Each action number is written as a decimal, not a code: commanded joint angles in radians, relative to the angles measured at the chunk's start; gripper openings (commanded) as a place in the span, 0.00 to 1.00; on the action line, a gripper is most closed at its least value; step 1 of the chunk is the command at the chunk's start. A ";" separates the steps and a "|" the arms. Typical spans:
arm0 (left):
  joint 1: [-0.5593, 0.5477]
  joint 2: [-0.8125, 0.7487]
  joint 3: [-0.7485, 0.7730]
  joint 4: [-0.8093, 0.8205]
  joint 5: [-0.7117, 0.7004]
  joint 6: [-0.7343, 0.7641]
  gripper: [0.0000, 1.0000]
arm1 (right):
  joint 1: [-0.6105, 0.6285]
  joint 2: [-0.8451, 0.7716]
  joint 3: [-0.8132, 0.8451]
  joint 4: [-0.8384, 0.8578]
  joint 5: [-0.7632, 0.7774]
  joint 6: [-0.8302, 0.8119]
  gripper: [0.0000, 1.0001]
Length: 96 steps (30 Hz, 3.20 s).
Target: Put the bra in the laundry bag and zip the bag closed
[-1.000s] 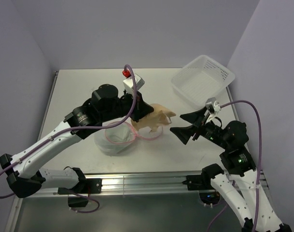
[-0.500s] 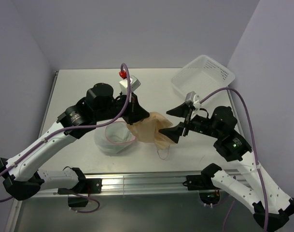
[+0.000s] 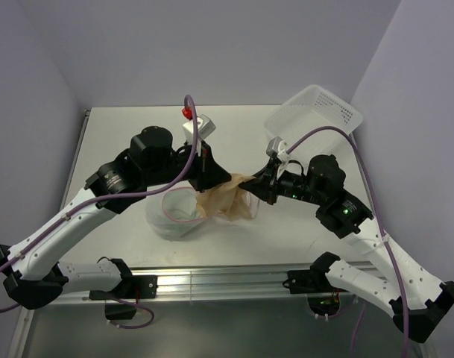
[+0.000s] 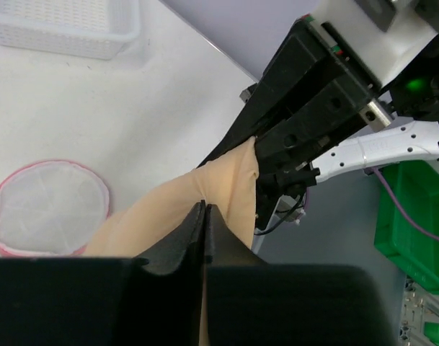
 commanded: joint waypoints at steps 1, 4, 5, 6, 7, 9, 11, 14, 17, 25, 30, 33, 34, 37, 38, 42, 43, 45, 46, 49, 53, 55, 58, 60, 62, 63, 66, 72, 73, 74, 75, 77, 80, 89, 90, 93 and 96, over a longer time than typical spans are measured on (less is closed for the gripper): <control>0.003 -0.030 0.072 0.006 -0.040 -0.005 0.12 | 0.007 0.033 0.038 0.096 -0.017 0.050 0.08; 0.004 -0.084 0.067 0.017 -0.117 0.004 0.55 | 0.005 0.044 0.057 0.108 -0.064 0.076 0.03; 0.004 -0.117 0.064 0.016 -0.134 0.008 0.61 | 0.002 0.045 0.063 0.105 -0.075 0.078 0.02; 0.004 -0.137 0.058 0.016 -0.174 0.013 0.69 | -0.002 0.048 0.083 0.101 -0.106 0.086 0.01; 0.004 -0.162 0.049 0.019 -0.194 0.016 0.71 | -0.007 0.054 0.095 0.098 -0.120 0.090 0.01; 0.004 -0.251 -0.018 0.045 -0.235 0.013 0.75 | -0.022 0.073 0.141 0.081 -0.149 0.115 0.00; 0.004 -0.373 -0.136 0.086 -0.246 0.001 0.78 | -0.044 0.090 0.202 0.046 -0.164 0.139 0.00; 0.004 -0.541 -0.326 0.178 -0.237 -0.044 0.82 | -0.047 0.120 0.273 0.004 -0.124 0.199 0.00; 0.003 -0.668 -0.513 0.262 -0.202 -0.105 0.88 | -0.047 0.142 0.311 -0.005 -0.097 0.263 0.00; 0.001 -0.641 -0.686 0.370 -0.195 -0.163 0.99 | -0.047 0.150 0.338 -0.024 -0.028 0.346 0.00; -0.013 -0.604 -0.721 0.459 -0.214 -0.134 0.99 | -0.047 0.145 0.311 -0.011 -0.012 0.371 0.00; -0.034 -0.561 -0.709 0.474 -0.276 -0.117 0.99 | -0.047 0.148 0.302 -0.001 -0.040 0.372 0.00; -0.049 -0.547 -0.703 0.473 -0.284 -0.113 0.99 | -0.047 0.146 0.299 0.001 -0.040 0.371 0.00; -0.066 -0.527 -0.710 0.511 -0.340 -0.094 0.99 | -0.047 0.136 0.290 0.003 -0.040 0.368 0.00; -0.066 -0.521 -0.712 0.528 -0.334 -0.090 0.96 | -0.047 0.136 0.287 0.003 -0.040 0.366 0.00; -0.069 -0.458 -0.686 0.549 -0.307 -0.082 0.85 | -0.047 0.130 0.279 0.009 -0.046 0.366 0.00; -0.071 -0.446 -0.678 0.549 -0.307 -0.081 0.82 | -0.047 0.126 0.273 0.012 -0.046 0.365 0.00; -0.072 -0.446 -0.677 0.585 -0.310 -0.082 0.63 | -0.047 0.107 0.262 0.018 -0.038 0.366 0.00; -0.072 -0.453 -0.680 0.595 -0.323 -0.085 0.58 | -0.047 0.099 0.253 0.019 -0.031 0.363 0.00; -0.072 -0.467 -0.684 0.603 -0.344 -0.087 0.35 | -0.047 0.085 0.249 0.024 -0.029 0.360 0.00; -0.072 -0.478 -0.681 0.600 -0.352 -0.100 0.00 | -0.047 0.065 0.230 0.045 -0.023 0.343 0.00; -0.072 -0.484 -0.683 0.600 -0.347 -0.105 0.00 | -0.047 0.047 0.200 0.074 -0.037 0.337 0.00; -0.072 -0.486 -0.677 0.596 -0.330 -0.130 0.00 | -0.049 0.005 0.147 0.125 -0.049 0.293 0.00; -0.072 -0.486 -0.660 0.580 -0.338 -0.150 0.00 | -0.047 -0.028 0.099 0.130 -0.077 0.270 0.05; -0.072 -0.479 -0.646 0.568 -0.337 -0.168 0.00 | -0.047 -0.079 0.049 0.176 -0.113 0.259 0.14; -0.072 -0.463 -0.623 0.539 -0.337 -0.173 0.00 | -0.046 -0.096 -0.002 0.193 -0.155 0.257 0.24; -0.071 -0.424 -0.573 0.470 -0.344 -0.197 0.00 | -0.045 -0.174 -0.108 0.265 -0.138 0.268 0.52; -0.071 -0.398 -0.522 0.401 -0.404 -0.226 0.00 | -0.045 -0.260 -0.202 0.279 -0.109 0.300 0.87; -0.071 -0.395 -0.516 0.378 -0.422 -0.231 0.00 | -0.045 -0.272 -0.202 0.259 -0.089 0.291 0.87; -0.071 -0.392 -0.508 0.367 -0.435 -0.234 0.00 | -0.045 -0.275 -0.199 0.250 -0.085 0.285 0.87; -0.071 -0.387 -0.502 0.356 -0.445 -0.235 0.00 | -0.045 -0.278 -0.190 0.245 -0.084 0.284 0.88; -0.071 -0.383 -0.491 0.326 -0.476 -0.236 0.00 | -0.045 -0.282 -0.179 0.245 -0.084 0.284 0.88; -0.071 -0.371 -0.477 0.298 -0.496 -0.229 0.00 | -0.045 -0.256 -0.132 0.231 -0.083 0.282 0.91; -0.071 -0.381 -0.479 0.259 -0.505 -0.206 0.00 | -0.045 -0.099 0.074 0.007 0.216 0.213 0.98; -0.071 -0.395 -0.488 0.272 -0.495 -0.199 0.00 | -0.045 -0.111 0.071 0.019 0.254 0.222 0.98; -0.071 -0.430 -0.517 0.310 -0.439 -0.173 0.00 | -0.045 -0.153 0.045 0.064 0.221 0.230 0.98; -0.071 -0.440 -0.525 0.318 -0.380 -0.153 0.00 | -0.045 -0.202 0.019 0.116 0.204 0.228 0.98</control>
